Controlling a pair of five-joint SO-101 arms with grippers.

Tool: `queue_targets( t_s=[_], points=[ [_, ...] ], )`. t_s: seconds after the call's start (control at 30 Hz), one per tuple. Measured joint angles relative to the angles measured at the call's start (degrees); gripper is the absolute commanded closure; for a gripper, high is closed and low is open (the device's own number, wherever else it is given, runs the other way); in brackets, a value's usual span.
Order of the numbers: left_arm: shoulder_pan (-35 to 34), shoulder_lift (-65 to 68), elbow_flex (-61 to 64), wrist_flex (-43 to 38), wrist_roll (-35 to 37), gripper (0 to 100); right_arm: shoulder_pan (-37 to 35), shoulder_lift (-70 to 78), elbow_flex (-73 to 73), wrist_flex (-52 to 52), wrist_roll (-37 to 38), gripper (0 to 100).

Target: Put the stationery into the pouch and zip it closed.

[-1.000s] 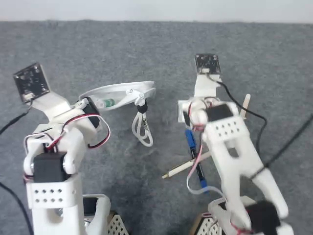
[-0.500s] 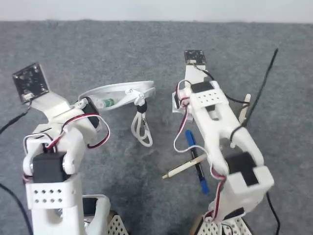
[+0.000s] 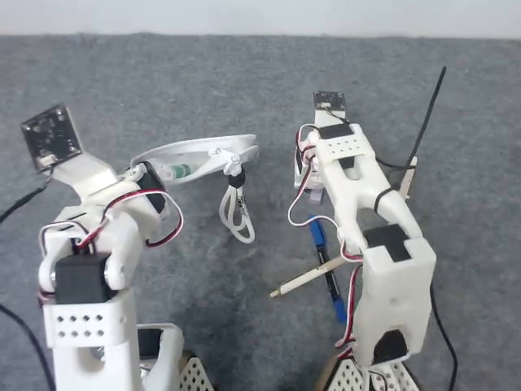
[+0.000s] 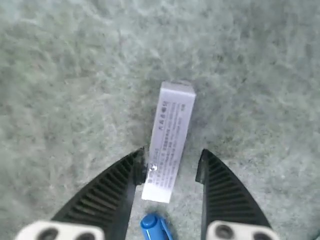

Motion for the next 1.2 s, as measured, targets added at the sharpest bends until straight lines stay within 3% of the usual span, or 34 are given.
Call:
queue_targets(
  t_s=[0.27,0.47,0.7,1.2],
  points=[
    [0.0,0.0,0.0,0.0,0.0,99,0.0,1.5,-2.0,2.3,0.0,84.8],
    [0.0,0.0,0.0,0.0,0.0,99,0.4,1.5,-2.0,2.5,0.0,99.7],
    [0.0,0.0,0.0,0.0,0.0,99,0.4,1.5,-2.0,3.3,0.0,99.2],
    [0.0,0.0,0.0,0.0,0.0,99,0.4,-4.7,-5.9,16.4,0.0,99.2]
  ],
)
